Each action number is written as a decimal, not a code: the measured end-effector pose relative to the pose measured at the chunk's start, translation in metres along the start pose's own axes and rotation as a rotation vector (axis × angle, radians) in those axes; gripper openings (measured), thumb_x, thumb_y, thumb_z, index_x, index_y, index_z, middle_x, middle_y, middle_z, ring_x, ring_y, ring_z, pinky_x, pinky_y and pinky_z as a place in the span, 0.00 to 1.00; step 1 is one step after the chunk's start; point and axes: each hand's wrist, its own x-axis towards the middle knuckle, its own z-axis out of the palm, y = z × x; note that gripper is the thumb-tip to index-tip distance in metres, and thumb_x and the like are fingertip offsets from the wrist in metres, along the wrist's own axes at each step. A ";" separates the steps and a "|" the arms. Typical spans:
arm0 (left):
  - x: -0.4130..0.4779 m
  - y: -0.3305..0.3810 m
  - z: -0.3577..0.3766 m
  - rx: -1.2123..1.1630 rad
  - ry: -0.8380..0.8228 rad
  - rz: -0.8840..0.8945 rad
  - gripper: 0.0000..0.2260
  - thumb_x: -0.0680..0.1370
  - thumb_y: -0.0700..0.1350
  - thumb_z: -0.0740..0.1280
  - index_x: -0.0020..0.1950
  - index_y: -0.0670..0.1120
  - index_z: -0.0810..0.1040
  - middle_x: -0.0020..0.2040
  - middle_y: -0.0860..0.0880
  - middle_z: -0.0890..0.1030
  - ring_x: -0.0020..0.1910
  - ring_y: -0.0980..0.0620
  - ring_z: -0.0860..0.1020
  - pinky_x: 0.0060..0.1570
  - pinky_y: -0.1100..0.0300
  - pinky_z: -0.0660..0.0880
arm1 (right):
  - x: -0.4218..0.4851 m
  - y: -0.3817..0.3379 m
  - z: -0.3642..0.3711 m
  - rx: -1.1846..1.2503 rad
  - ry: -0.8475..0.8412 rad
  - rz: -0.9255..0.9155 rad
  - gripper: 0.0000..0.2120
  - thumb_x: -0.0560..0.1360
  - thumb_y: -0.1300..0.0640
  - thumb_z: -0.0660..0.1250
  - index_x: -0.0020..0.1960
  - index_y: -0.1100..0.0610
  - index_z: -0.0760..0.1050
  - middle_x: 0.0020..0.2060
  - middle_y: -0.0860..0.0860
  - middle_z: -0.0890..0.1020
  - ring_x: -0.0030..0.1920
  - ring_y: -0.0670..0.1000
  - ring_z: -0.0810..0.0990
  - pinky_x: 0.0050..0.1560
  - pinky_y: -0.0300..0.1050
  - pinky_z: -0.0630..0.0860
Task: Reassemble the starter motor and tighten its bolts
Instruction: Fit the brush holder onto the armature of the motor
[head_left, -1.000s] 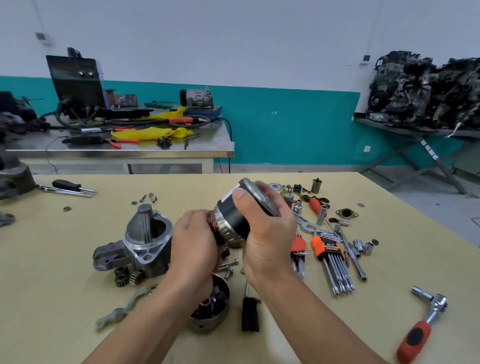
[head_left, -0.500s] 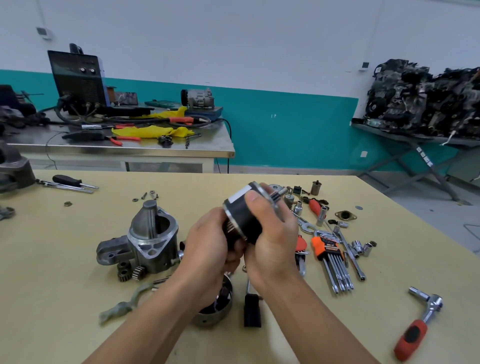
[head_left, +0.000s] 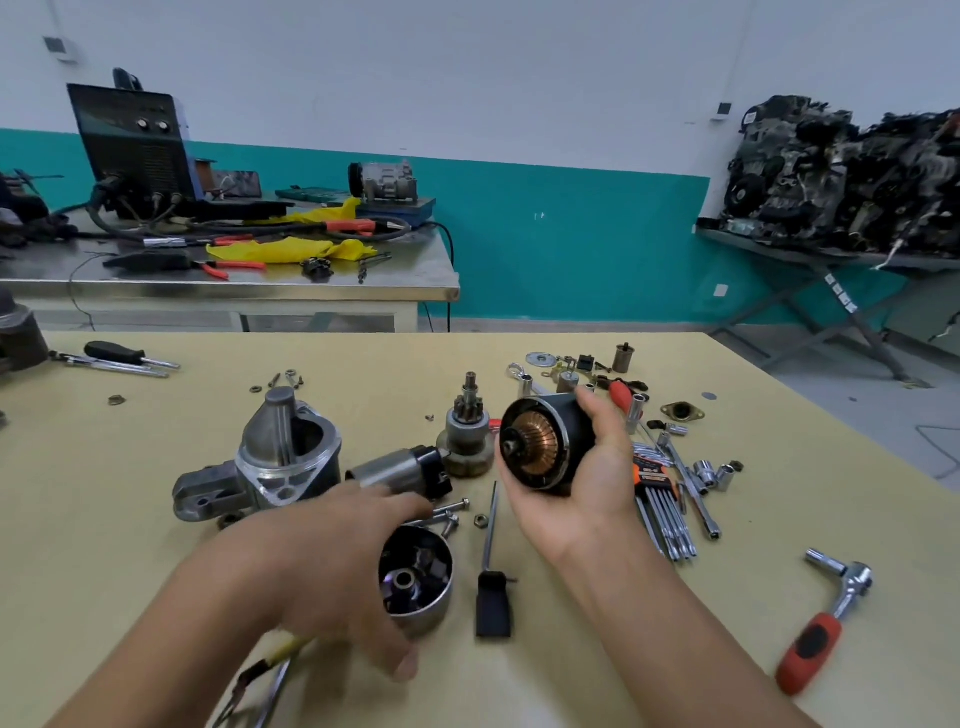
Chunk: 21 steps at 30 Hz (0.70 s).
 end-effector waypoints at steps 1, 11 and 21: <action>0.002 0.003 0.001 0.049 0.002 -0.004 0.49 0.59 0.68 0.78 0.75 0.63 0.59 0.68 0.62 0.66 0.65 0.58 0.68 0.65 0.59 0.70 | 0.000 0.000 -0.001 -0.008 -0.010 0.000 0.17 0.56 0.52 0.76 0.44 0.54 0.82 0.42 0.55 0.85 0.46 0.56 0.83 0.57 0.51 0.78; 0.002 -0.004 0.002 -0.324 0.279 0.095 0.30 0.59 0.59 0.79 0.56 0.61 0.70 0.50 0.62 0.78 0.47 0.62 0.79 0.47 0.61 0.80 | -0.003 0.008 -0.003 -0.159 -0.161 -0.024 0.06 0.68 0.55 0.73 0.42 0.55 0.79 0.33 0.52 0.81 0.32 0.52 0.83 0.31 0.42 0.79; 0.005 0.016 0.009 -0.814 0.426 0.256 0.29 0.61 0.43 0.81 0.58 0.59 0.75 0.51 0.55 0.83 0.46 0.51 0.84 0.43 0.45 0.82 | -0.013 0.010 -0.002 -0.457 -0.346 -0.306 0.20 0.61 0.53 0.78 0.48 0.61 0.78 0.36 0.53 0.80 0.36 0.51 0.80 0.34 0.43 0.78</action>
